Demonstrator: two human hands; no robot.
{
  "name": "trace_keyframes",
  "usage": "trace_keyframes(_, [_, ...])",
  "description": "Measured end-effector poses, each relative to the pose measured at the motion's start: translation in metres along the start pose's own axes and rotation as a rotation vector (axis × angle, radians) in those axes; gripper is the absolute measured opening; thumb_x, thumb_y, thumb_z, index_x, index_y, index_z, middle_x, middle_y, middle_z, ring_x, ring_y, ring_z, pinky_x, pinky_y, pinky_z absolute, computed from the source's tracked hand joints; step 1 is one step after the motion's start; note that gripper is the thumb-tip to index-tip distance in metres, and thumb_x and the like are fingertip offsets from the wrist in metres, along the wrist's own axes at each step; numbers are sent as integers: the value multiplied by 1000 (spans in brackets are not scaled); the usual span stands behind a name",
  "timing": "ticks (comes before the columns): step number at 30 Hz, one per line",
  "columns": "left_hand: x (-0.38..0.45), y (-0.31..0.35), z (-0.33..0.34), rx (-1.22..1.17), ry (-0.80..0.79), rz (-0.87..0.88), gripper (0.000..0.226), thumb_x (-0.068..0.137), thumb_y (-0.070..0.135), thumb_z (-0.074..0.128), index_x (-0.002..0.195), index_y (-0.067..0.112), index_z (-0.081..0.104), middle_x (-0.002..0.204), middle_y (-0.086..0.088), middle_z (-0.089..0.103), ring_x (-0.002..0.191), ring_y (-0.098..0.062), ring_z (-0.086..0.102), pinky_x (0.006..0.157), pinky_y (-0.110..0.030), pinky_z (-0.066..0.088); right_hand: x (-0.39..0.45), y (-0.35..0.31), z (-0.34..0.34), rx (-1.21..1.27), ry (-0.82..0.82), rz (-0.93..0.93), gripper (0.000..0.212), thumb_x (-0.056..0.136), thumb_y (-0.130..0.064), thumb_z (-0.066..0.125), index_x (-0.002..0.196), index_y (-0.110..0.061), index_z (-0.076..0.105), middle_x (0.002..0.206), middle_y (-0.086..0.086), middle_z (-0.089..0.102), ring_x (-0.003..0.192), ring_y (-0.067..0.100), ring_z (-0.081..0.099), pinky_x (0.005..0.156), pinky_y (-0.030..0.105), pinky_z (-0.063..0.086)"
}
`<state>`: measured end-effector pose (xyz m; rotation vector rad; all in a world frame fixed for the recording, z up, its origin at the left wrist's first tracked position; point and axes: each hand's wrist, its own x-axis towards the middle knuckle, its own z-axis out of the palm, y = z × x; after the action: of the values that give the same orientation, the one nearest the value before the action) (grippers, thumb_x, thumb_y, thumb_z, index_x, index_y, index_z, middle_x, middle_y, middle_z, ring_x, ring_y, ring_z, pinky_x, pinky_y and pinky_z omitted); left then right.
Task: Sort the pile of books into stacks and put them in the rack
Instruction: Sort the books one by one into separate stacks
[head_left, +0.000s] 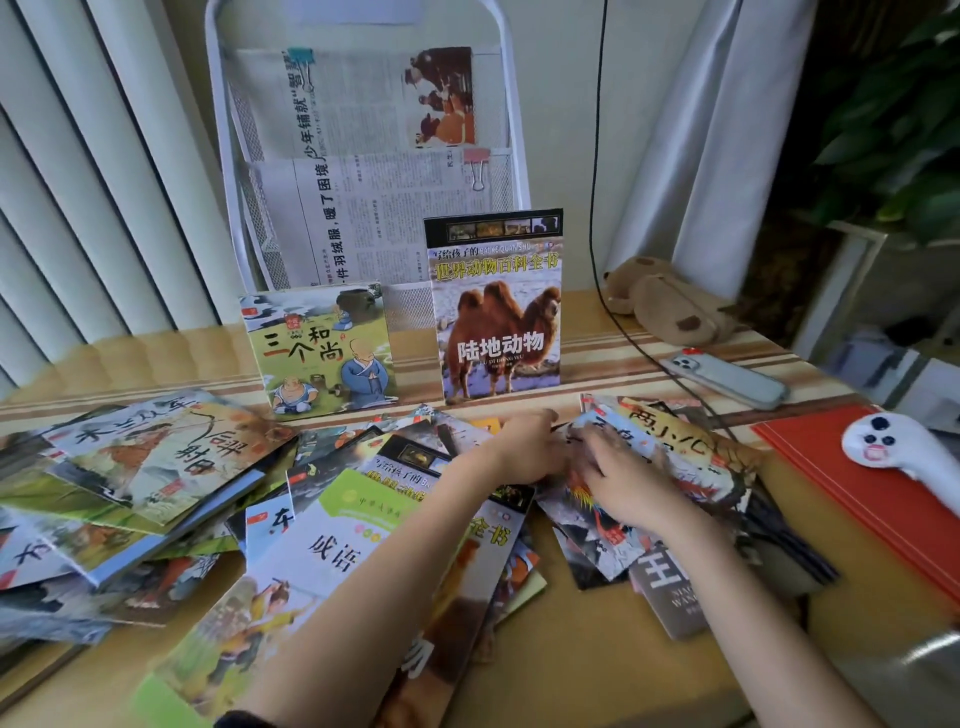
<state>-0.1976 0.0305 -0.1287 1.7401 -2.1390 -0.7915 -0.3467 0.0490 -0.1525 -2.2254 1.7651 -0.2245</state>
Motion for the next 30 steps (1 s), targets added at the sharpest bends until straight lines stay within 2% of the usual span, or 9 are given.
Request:
trace_keyframes(5, [-7,5,-4,-212,155,-5,77,79,11,75,143,8,32,130,-13,57,113,-27,57,90,-34,48,-11,4,4,28,56,13,54,101,-26,28,149,-30,5,157,-6,22,141,15,27,111,64,-5])
trace_keyframes(10, [-24,3,-27,-531,152,-67,49,87,1,62,133,0,46,102,-11,64,74,-19,61,61,-26,53,-10,-6,0,169,368,-25,62,97,-37,42,149,-25,10,154,0,25,141,24,25,110,61,13])
trace_keyframes(13, [-47,-15,-58,-807,165,-122,35,90,-1,56,124,4,48,96,-11,61,65,-18,62,52,-24,54,-10,-18,-6,471,490,-15,76,88,-38,60,148,-18,16,150,7,28,135,25,36,106,42,32])
trace_keyframes(15, [-65,-33,-79,-1041,166,-177,26,91,-2,54,116,2,49,102,-20,62,71,-24,67,60,-33,59,-12,-36,-13,732,393,20,77,87,-36,64,146,-16,19,141,6,40,120,18,48,93,22,41])
trace_keyframes(17, [-80,-48,-89,-1140,202,-204,19,92,-4,51,110,3,53,94,-17,64,63,-21,68,53,-33,58,-11,-59,-19,931,298,44,66,87,-31,66,139,-18,28,118,-1,54,95,9,55,74,17,43])
trace_keyframes(20, [-100,-64,-91,-1116,314,-292,15,92,-3,51,89,10,57,66,-7,67,47,-13,62,46,-23,52,0,-87,-17,1193,307,97,55,84,-17,70,130,-18,41,103,-1,60,84,9,56,72,23,43])
trace_keyframes(23, [-119,-89,-88,-977,454,-330,9,95,8,51,94,8,61,69,-7,61,49,-14,57,47,-23,49,6,-110,-8,1246,281,89,60,85,-2,66,135,-21,39,90,-9,55,74,2,52,61,19,40])
trace_keyframes(26, [-139,-120,-89,-740,609,-377,14,93,19,56,95,12,68,75,-6,60,63,-21,52,59,-26,43,10,-130,5,1249,198,48,70,85,3,63,140,-28,32,109,0,59,81,4,55,64,22,44])
trace_keyframes(30, [-162,-148,-93,-655,802,-399,15,92,18,57,95,10,69,75,-2,63,66,-15,56,52,-18,43,10,-160,22,1229,77,-7,77,86,-3,65,144,-32,25,140,2,45,122,18,46,92,31,40])
